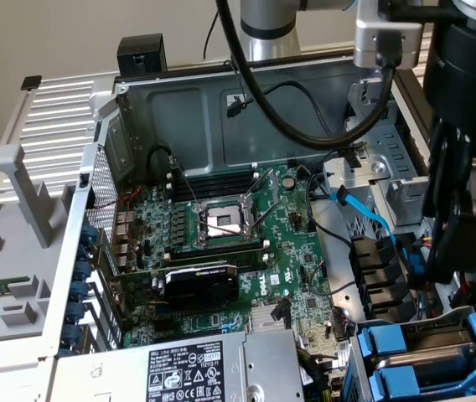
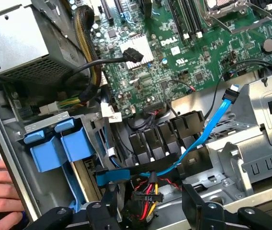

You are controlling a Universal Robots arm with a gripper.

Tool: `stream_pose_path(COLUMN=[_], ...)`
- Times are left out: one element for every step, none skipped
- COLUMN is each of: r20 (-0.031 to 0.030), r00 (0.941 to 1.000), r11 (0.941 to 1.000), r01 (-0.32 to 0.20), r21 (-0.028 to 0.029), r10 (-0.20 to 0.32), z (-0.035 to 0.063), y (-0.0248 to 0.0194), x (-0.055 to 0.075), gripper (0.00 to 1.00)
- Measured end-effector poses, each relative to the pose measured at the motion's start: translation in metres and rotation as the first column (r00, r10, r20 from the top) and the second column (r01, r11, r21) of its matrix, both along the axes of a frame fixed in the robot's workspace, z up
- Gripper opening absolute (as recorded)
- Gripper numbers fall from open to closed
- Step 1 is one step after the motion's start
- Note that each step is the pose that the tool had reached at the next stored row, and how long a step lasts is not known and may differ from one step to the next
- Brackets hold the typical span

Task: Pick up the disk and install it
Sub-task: 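Insert the first disk wire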

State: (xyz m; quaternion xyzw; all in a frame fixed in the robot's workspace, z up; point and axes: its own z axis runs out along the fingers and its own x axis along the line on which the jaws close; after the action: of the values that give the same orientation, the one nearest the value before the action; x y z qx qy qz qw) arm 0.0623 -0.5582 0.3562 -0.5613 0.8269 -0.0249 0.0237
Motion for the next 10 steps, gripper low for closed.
stream_pose_path(r20=[0.0037, 0.0058, 0.0064, 0.007, 0.0078, 0.0086, 0.0091, 0.0097, 0.0104, 0.0112], r00=[1.0, 0.9999, 0.9997, 0.9996, 0.9995, 0.9995, 0.9994, 0.9993, 0.9991, 0.9989], r11=[1.0, 0.9999, 0.9998, 0.9997, 0.9996, 0.9995, 0.9994, 0.9993, 0.9992, 0.999], r01=[0.008, 0.016, 0.022, 0.026, 0.029, 0.032, 0.034, 0.037, 0.041, 0.045], r21=[0.0, -0.0001, -0.0004, -0.0008, -0.0009, -0.0009, -0.0011, -0.0011, -0.0011, -0.0009], r10=[-0.008, -0.016, -0.022, -0.026, -0.029, -0.032, -0.034, -0.037, -0.041, -0.045], z=[-0.0007, -0.0016, -0.0029, -0.0044, -0.0058, -0.0069, -0.0075, -0.008, -0.0083, -0.0088], y=[0.0, 0.0, 0.0, 0.0, 0.0, 0.0, 0.0, 0.0, 0.0, 0.0], x=[0.0, -0.0002, -0.0009, -0.0016, -0.0027, -0.0035, -0.004, -0.0044, -0.0048, -0.0048], gripper=[0.65, 0.65, 0.65, 0.65, 0.65, 0.65, 0.65, 0.65, 0.65, 0.65])
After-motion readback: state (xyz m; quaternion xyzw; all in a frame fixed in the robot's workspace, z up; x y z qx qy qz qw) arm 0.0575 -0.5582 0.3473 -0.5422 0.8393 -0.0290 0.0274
